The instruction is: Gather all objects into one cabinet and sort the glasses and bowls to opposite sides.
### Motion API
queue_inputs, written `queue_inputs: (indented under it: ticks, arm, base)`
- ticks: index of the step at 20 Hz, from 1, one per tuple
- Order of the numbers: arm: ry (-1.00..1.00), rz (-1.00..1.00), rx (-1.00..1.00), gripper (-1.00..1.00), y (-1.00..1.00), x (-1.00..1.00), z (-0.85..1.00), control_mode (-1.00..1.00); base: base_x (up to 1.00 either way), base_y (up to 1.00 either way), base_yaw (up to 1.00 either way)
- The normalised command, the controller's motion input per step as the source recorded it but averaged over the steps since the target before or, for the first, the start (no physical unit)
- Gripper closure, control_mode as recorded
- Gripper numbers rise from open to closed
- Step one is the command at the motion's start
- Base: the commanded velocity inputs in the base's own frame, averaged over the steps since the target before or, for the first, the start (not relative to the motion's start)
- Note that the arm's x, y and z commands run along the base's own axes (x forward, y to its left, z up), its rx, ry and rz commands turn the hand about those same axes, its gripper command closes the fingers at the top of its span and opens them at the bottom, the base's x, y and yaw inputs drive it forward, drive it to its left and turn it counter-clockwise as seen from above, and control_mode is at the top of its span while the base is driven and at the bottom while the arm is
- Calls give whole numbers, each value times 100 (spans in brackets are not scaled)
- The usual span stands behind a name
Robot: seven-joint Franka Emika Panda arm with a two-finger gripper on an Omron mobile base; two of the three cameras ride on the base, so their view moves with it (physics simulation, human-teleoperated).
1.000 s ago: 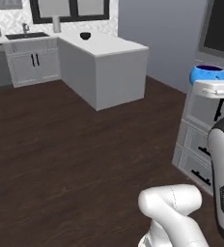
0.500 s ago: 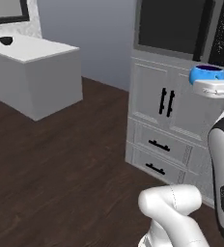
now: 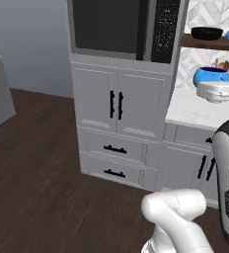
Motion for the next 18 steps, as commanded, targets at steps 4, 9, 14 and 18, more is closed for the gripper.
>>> queue_inputs:
  ticks: [4, 9, 14, 18]
  arm:
    - [0, 0, 0, 100, 0, 0, 0, 100]
    - [0, 0, 0, 100, 0, 0, 0, 100]
    - [0, 0, 0, 100, 0, 0, 0, 100]
    - [0, 0, 0, 100, 0, 0, 0, 100]
  base:
    - [0, -32, -49]
    - [0, -35, -42]
    - [0, -41, -42]
    - [23, -31, -41]
